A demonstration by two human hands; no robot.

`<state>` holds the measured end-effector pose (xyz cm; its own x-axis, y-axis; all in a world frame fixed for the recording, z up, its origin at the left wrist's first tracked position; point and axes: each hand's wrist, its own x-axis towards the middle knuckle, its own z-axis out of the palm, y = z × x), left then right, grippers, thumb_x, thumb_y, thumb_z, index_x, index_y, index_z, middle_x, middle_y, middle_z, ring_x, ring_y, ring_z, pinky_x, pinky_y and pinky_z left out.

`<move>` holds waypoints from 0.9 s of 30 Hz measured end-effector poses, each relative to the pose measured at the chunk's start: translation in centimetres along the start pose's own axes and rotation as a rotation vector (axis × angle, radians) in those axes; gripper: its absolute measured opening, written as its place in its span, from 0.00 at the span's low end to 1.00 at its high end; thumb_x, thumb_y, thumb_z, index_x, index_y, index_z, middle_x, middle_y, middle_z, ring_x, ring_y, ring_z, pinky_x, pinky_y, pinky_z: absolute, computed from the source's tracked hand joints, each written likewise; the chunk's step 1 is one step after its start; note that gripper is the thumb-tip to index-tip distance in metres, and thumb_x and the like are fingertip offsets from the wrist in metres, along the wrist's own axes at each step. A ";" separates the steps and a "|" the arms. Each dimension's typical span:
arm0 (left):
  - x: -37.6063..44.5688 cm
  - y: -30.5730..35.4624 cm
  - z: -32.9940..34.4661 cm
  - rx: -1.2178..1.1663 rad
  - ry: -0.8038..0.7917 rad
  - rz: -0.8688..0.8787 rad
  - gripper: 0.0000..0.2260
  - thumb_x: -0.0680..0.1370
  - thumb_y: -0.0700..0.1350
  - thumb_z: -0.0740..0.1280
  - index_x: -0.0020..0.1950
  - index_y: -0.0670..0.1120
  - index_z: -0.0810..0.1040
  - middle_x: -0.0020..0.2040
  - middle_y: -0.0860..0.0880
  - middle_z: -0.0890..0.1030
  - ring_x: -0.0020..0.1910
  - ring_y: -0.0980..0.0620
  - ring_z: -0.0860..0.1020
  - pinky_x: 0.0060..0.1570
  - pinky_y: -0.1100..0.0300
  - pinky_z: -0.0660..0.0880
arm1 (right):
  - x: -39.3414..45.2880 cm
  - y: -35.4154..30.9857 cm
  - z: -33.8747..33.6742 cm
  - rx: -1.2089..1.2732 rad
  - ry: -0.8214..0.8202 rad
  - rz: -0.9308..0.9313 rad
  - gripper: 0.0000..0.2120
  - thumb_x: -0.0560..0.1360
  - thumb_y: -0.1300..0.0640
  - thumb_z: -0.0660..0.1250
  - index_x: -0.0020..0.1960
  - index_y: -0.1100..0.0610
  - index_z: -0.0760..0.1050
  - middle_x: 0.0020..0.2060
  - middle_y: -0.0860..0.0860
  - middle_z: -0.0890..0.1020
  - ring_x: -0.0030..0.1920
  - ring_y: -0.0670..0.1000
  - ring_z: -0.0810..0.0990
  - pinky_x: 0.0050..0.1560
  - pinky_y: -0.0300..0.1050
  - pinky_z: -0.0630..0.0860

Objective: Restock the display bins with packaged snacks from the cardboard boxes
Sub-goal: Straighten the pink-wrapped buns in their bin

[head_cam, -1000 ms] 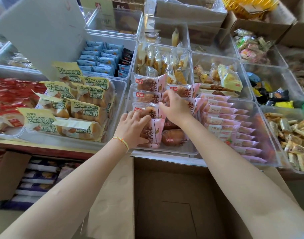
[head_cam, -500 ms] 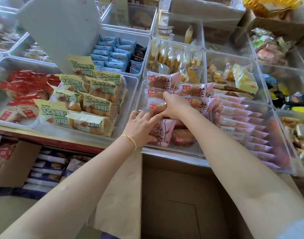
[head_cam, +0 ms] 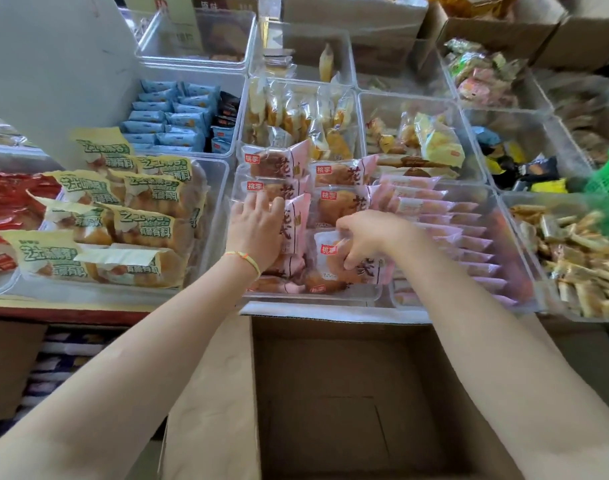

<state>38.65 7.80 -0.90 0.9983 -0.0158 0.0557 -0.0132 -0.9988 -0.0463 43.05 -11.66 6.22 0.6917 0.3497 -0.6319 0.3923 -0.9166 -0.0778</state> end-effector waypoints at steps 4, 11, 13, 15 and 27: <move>-1.0 1.6 -0.1 -0.045 -0.110 0.022 0.09 0.79 0.41 0.62 0.57 0.46 0.77 0.49 0.46 0.82 0.46 0.42 0.82 0.41 0.53 0.75 | 0.9 -3.0 1.4 -0.220 -0.058 -0.054 0.24 0.70 0.52 0.77 0.63 0.51 0.73 0.56 0.49 0.78 0.56 0.55 0.78 0.47 0.50 0.76; -2.3 1.9 0.7 -0.194 -0.578 0.070 0.14 0.80 0.55 0.62 0.50 0.48 0.83 0.43 0.49 0.80 0.47 0.45 0.80 0.50 0.54 0.79 | 1.0 -0.7 1.1 -0.226 0.318 0.035 0.09 0.77 0.60 0.65 0.56 0.53 0.70 0.53 0.53 0.79 0.50 0.57 0.78 0.37 0.48 0.67; -2.1 2.1 1.4 -0.295 -0.547 0.041 0.10 0.79 0.55 0.65 0.50 0.53 0.84 0.46 0.51 0.81 0.48 0.47 0.80 0.50 0.55 0.79 | 0.7 -0.2 0.7 -0.165 0.325 0.036 0.10 0.76 0.58 0.66 0.54 0.52 0.68 0.52 0.52 0.79 0.47 0.56 0.76 0.38 0.48 0.70; -1.8 2.5 1.7 -0.333 -0.548 0.024 0.09 0.77 0.56 0.68 0.49 0.54 0.85 0.46 0.52 0.81 0.47 0.48 0.79 0.48 0.57 0.79 | -0.2 0.0 -0.1 -0.106 0.227 0.034 0.13 0.74 0.55 0.70 0.55 0.52 0.70 0.51 0.51 0.79 0.46 0.55 0.75 0.41 0.47 0.73; -1.1 3.9 4.3 -0.623 -0.373 -0.075 0.09 0.75 0.35 0.69 0.52 0.43 0.85 0.45 0.48 0.82 0.42 0.47 0.79 0.45 0.59 0.76 | 0.3 -2.8 3.0 -0.377 -0.023 0.008 0.15 0.75 0.59 0.69 0.61 0.54 0.76 0.40 0.49 0.74 0.44 0.55 0.76 0.35 0.47 0.69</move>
<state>37.70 4.10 -5.45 0.9492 -0.0403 -0.3122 0.1377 -0.8388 0.5268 40.36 -9.61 3.92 0.6833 0.3348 -0.6488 0.5859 -0.7817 0.2136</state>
